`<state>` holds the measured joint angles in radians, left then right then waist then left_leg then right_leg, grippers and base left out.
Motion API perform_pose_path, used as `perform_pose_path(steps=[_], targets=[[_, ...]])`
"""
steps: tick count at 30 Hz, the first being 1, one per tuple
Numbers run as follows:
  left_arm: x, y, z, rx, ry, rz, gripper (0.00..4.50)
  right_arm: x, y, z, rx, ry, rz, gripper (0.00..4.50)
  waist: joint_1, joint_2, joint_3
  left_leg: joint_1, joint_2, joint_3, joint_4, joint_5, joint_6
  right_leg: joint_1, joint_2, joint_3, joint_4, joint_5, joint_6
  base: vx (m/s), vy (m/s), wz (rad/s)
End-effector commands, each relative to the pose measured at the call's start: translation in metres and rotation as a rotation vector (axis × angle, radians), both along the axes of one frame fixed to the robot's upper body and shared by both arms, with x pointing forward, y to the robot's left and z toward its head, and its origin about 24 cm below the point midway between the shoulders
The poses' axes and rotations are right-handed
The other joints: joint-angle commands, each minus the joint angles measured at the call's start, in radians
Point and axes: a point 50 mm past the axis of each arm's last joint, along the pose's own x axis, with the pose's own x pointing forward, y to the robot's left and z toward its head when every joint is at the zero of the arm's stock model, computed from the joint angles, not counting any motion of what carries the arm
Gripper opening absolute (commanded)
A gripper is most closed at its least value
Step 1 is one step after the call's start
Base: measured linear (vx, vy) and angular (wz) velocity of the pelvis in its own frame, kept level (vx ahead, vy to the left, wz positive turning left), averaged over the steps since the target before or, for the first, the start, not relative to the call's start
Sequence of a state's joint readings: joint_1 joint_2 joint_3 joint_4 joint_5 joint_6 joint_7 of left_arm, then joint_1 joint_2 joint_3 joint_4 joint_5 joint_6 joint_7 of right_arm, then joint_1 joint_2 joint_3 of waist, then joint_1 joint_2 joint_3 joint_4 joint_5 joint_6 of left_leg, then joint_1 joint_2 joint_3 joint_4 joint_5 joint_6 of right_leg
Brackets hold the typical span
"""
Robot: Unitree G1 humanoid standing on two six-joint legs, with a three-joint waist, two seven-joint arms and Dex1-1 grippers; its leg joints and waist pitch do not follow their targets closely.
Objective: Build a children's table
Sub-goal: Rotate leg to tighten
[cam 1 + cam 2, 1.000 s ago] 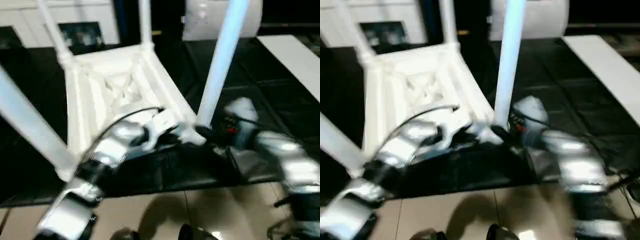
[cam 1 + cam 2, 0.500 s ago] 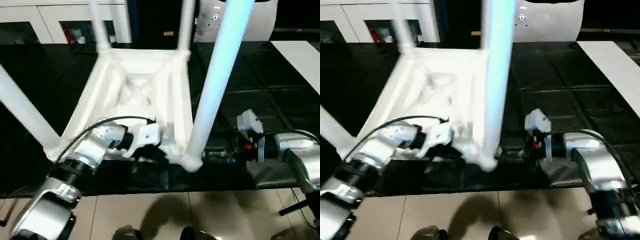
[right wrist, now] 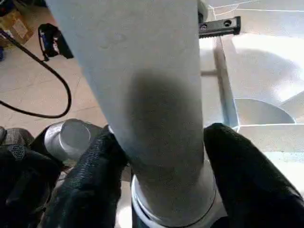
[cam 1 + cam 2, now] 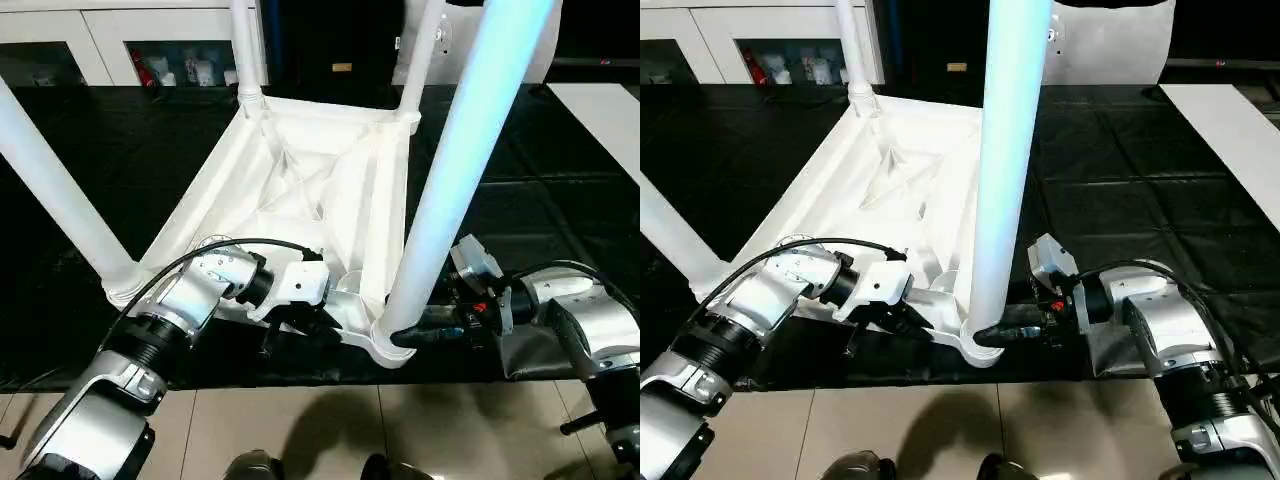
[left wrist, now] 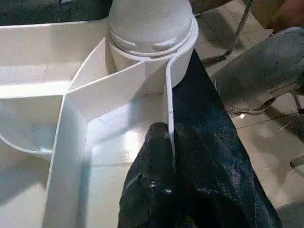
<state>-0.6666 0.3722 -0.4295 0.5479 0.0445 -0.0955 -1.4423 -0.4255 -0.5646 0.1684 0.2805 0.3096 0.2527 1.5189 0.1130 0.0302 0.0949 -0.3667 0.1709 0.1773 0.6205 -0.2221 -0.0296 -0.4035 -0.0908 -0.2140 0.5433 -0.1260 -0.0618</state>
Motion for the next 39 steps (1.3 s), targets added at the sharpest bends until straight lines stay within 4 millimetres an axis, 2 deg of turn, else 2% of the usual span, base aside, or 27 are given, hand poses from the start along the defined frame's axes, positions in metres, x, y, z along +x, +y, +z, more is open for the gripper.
perform_pose_path(steps=[1, 6, 10, 14, 16, 17, 18, 20, 21, 22, 23, 24, 25, 26, 27, 28, 29, 31, 32, 33, 34, 35, 37, 38, 39], targets=[[0.002, -0.007, 0.012, -0.006, -0.049, -0.074, 0.00, 0.000, 0.001, 0.002, 0.000, 0.004, 0.029, 2.43, -0.006, -0.015, -0.089, 0.011, 0.090, -0.037, -0.073, -0.070, 0.106, 0.070, -0.106, 0.093, -0.058, -0.342, -0.053, 0.000, 0.000, 0.00], [0.004, -0.005, 0.011, -0.007, -0.050, -0.050, 0.00, -0.002, 0.001, 0.001, 0.006, 0.018, 0.048, 2.11, -0.004, -0.014, -0.090, 0.012, 0.091, -0.037, -0.072, -0.067, 0.105, 0.070, -0.106, 0.092, -0.059, -0.339, -0.050, 0.000, 0.000, 0.00], [0.007, -0.005, 0.010, -0.033, -0.035, 0.023, 0.00, -0.007, 0.006, 0.001, 0.046, 0.035, 0.049, 2.04, -0.001, -0.014, -0.092, 0.013, 0.092, -0.037, -0.072, -0.063, 0.102, 0.070, -0.107, 0.092, -0.058, -0.337, -0.052, 0.000, 0.000, 0.00], [0.010, -0.009, 0.010, -0.068, -0.016, 0.100, 0.00, -0.009, 0.014, 0.000, 0.105, 0.052, -0.020, 2.01, 0.003, -0.016, -0.093, 0.014, 0.092, -0.037, -0.072, -0.062, 0.096, 0.070, -0.108, 0.092, -0.061, -0.349, -0.049, 0.000, 0.000, 0.00], [0.011, -0.014, 0.010, -0.089, 0.003, 0.157, 0.00, -0.004, 0.023, -0.002, 0.144, 0.058, -0.152, 2.01, 0.000, -0.015, -0.090, 0.015, 0.091, -0.037, -0.075, -0.074, 0.082, 0.069, -0.107, 0.090, -0.068, -0.385, -0.035, 0.000, 0.000, 0.00], [0.011, -0.014, 0.010, -0.089, 0.003, 0.157, 0.00, -0.004, 0.023, -0.002, 0.144, 0.058, -0.152, 2.01, -0.004, -0.016, -0.088, 0.017, 0.086, -0.036, -0.075, -0.097, 0.069, 0.068, -0.107, 0.087, -0.077, -0.424, -0.022, 0.000, 0.000, 0.00], [0.012, -0.018, 0.009, -0.102, 0.011, 0.194, 0.00, 0.001, 0.029, -0.004, 0.159, 0.045, -0.238, 2.01, -0.011, -0.019, -0.085, 0.018, 0.079, -0.034, -0.075, -0.124, 0.055, 0.071, -0.107, 0.082, -0.086, -0.479, 0.001, 0.000, 0.000, 0.00], [0.013, -0.022, 0.008, -0.111, 0.013, 0.222, 0.00, 0.003, 0.032, -0.006, 0.158, 0.038, -0.289, 2.01, -0.016, -0.017, -0.081, 0.024, 0.074, -0.034, -0.075, -0.144, 0.045, 0.067, -0.105, 0.076, -0.098, -0.530, 0.024, 0.000, 0.000, 0.00], [0.014, -0.029, 0.008, -0.124, 0.017, 0.269, 0.00, 0.008, 0.036, -0.009, 0.147, 0.031, -0.372, 2.01, -0.034, -0.020, -0.080, 0.019, 0.072, -0.039, -0.074, -0.159, 0.030, 0.073, -0.102, 0.066, -0.105, -0.560, 0.056, 0.000, 0.000, 0.00], [0.015, -0.031, 0.008, -0.128, 0.017, 0.283, 0.00, 0.009, 0.037, -0.010, 0.142, 0.031, -0.403, 2.01, -0.041, -0.021, -0.079, 0.017, 0.072, -0.041, -0.074, -0.161, 0.025, 0.075, -0.101, 0.063, -0.107, -0.565, 0.067, 0.000, 0.000, 0.00], [0.017, -0.036, 0.009, -0.140, 0.017, 0.315, 0.00, 0.014, 0.039, -0.012, 0.128, 0.024, -0.471, 2.01, -0.046, -0.019, -0.079, 0.019, 0.070, -0.041, -0.073, -0.172, 0.025, 0.074, -0.101, 0.059, -0.112, -0.574, 0.076, 0.000, 0.000, 0.00], [0.020, -0.042, 0.010, -0.155, 0.020, 0.356, 0.00, 0.018, 0.042, -0.014, 0.117, 0.014, -0.548, 2.01, -0.063, -0.018, -0.077, 0.021, 0.069, -0.043, -0.071, -0.187, 0.022, 0.072, -0.101, 0.055, -0.118, -0.585, 0.087, 0.000, 0.000, 0.00], [0.022, -0.045, 0.010, -0.162, 0.021, 0.378, 0.00, 0.020, 0.044, -0.014, 0.112, 0.009, -0.588, 2.01, -0.071, -0.018, -0.078, 0.020, 0.068, -0.043, -0.070, -0.192, 0.020, 0.073, -0.100, 0.054, -0.119, -0.586, 0.090, 0.000, 0.000, 0.00], [0.024, -0.050, 0.011, -0.171, 0.021, 0.404, 0.00, 0.022, 0.047, -0.015, 0.106, 0.006, -0.629, 2.01, -0.091, -0.017, -0.076, 0.024, 0.062, -0.043, -0.065, -0.216, 0.019, 0.074, -0.099, 0.042, -0.133, -0.620, 0.111, 0.000, 0.000, 0.00], [0.026, -0.058, 0.012, -0.185, 0.022, 0.439, 0.00, 0.026, 0.053, -0.015, 0.104, 0.005, -0.718, 2.00, -0.096, -0.014, -0.077, 0.026, 0.060, -0.042, -0.065, -0.219, 0.025, 0.074, -0.098, 0.041, -0.136, -0.618, 0.114, 0.000, 0.000, 0.00], [0.028, -0.068, 0.013, -0.204, 0.016, 0.471, 0.00, 0.031, 0.057, -0.016, 0.094, 0.010, -0.817, 1.99, -0.106, -0.007, -0.077, 0.025, 0.069, -0.047, -0.068, -0.225, 0.029, 0.076, -0.097, 0.037, -0.137, -0.598, 0.109, 0.000, 0.000, 0.00], [0.029, -0.073, 0.014, -0.216, 0.011, 0.491, 0.00, 0.033, 0.060, -0.016, 0.086, 0.014, -0.883, 1.99, -0.120, -0.009, -0.077, 0.021, 0.076, -0.055, -0.071, -0.235, 0.025, 0.078, -0.097, 0.035, -0.133, -0.577, 0.103, 0.000, 0.000, 0.00], [0.029, -0.085, 0.016, -0.246, 0.016, 0.508, 0.00, 0.039, 0.063, -0.015, 0.058, 0.001, -1.016, 1.98, -0.125, -0.008, -0.079, 0.022, 0.075, -0.055, -0.071, -0.234, 0.021, 0.076, -0.101, 0.041, -0.130, -0.559, 0.097, 0.000, 0.000, 0.00], [0.029, -0.089, 0.017, -0.261, 0.013, 0.515, 0.00, 0.040, 0.065, -0.015, 0.049, 0.004, -1.077, 1.98, -0.129, -0.010, -0.079, 0.019, 0.067, -0.053, -0.069, -0.226, 0.021, 0.076, -0.103, 0.041, -0.130, -0.558, 0.093, 0.000, 0.000, 0.00], [0.029, -0.095, 0.018, -0.274, 0.012, 0.523, 0.00, 0.041, 0.069, -0.012, 0.062, 0.018, -1.120, 1.98, -0.130, -0.006, -0.080, 0.018, 0.063, -0.051, -0.070, -0.210, 0.028, 0.077, -0.105, 0.045, -0.129, -0.549, 0.093, 0.000, 0.000, 0.00], [0.028, -0.099, 0.019, -0.281, 0.009, 0.530, 0.00, 0.041, 0.073, -0.010, 0.077, 0.029, -1.147, 1.98, -0.128, -0.009, -0.082, 0.017, 0.064, -0.051, -0.072, -0.188, 0.035, 0.078, -0.105, 0.050, -0.124, -0.521, 0.084, 0.000, 0.000, 0.00], [0.028, -0.102, 0.020, -0.288, -0.003, 0.530, 0.00, 0.040, 0.077, -0.007, 0.091, 0.023, -1.157, 1.98, -0.125, -0.005, -0.083, 0.017, 0.064, -0.050, -0.073, -0.176, 0.039, 0.076, -0.105, 0.053, -0.121, -0.502, 0.077, 0.000, 0.000, 0.00], [0.028, -0.103, 0.020, -0.290, -0.013, 0.527, 0.00, 0.039, 0.079, -0.004, 0.096, 0.006, -1.162, 2.53, -0.122, -0.007, -0.089, 0.010, 0.069, -0.053, -0.076, -0.125, 0.057, 0.085, -0.105, 0.059, -0.103, -0.421, 0.060, 0.000, 0.000, 0.00], [0.028, -0.104, 0.020, -0.288, -0.015, 0.526, 0.00, 0.038, 0.079, -0.004, 0.084, -0.004, -1.162, 2.53, -0.119, -0.005, -0.090, 0.007, 0.075, -0.054, -0.077, -0.099, 0.075, 0.084, -0.108, 0.066, -0.091, -0.364, 0.040, 0.000, 0.000, 0.00], [0.029, -0.102, 0.019, -0.280, -0.030, 0.527, 0.00, 0.036, 0.077, -0.007, 0.066, 0.000, -1.178, 2.72, -0.116, -0.007, -0.092, 0.005, 0.077, -0.054, -0.076, -0.075, 0.089, 0.084, -0.108, 0.071, -0.083, -0.321, 0.022, 0.000, 0.000, 0.00]])
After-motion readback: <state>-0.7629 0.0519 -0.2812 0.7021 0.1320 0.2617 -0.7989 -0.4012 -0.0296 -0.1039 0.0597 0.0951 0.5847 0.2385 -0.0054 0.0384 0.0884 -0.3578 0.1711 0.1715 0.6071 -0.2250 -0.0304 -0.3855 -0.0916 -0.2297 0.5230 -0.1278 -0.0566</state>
